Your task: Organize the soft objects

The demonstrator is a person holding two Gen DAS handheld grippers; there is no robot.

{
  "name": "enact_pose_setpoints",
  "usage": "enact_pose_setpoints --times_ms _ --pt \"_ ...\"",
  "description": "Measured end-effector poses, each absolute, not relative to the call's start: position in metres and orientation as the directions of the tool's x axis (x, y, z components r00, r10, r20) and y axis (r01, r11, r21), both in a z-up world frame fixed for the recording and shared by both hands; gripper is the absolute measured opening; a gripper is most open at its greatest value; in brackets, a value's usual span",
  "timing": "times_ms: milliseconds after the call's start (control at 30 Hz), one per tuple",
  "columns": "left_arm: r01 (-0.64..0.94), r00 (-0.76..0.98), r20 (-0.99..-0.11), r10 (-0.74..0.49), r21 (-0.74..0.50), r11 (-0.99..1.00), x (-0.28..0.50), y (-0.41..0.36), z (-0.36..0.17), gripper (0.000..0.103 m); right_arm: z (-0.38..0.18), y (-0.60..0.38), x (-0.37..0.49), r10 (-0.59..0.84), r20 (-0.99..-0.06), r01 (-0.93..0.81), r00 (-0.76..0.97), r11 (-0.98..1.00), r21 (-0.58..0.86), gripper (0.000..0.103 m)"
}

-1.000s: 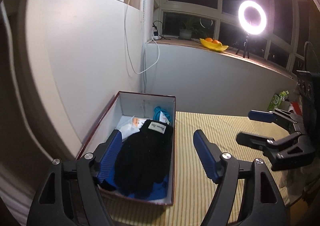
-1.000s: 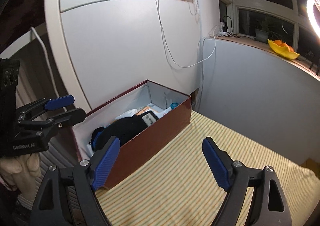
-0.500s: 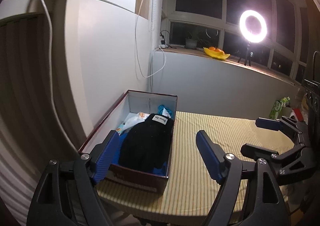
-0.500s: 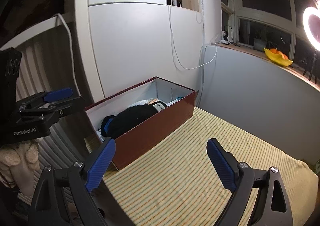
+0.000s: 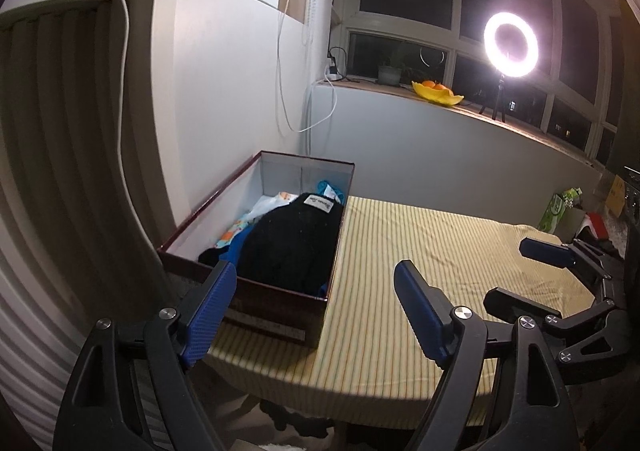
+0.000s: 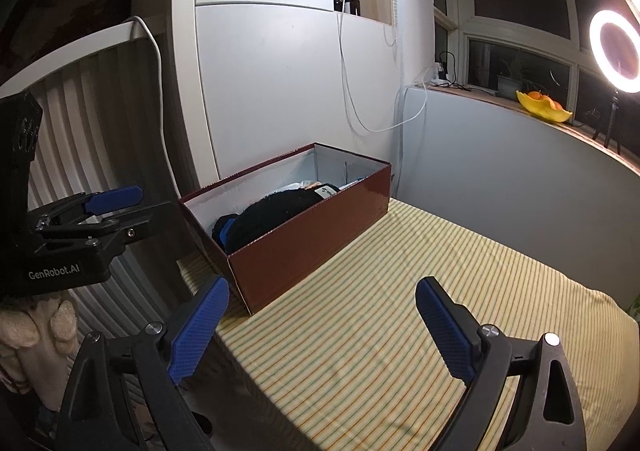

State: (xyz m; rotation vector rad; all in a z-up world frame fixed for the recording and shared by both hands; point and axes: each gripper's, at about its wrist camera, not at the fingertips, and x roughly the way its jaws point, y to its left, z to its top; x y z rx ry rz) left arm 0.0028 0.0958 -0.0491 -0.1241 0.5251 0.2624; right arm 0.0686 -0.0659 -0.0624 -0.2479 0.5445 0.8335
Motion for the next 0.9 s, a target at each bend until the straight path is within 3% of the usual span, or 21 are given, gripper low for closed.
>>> enact_pose_setpoints --times_ms 900 --pt "-0.277 0.829 -0.521 0.203 -0.068 0.958 -0.007 0.09 -0.05 0.081 -0.075 -0.085 0.066 0.622 -0.561 -0.733 0.546 0.679 0.039 0.093"
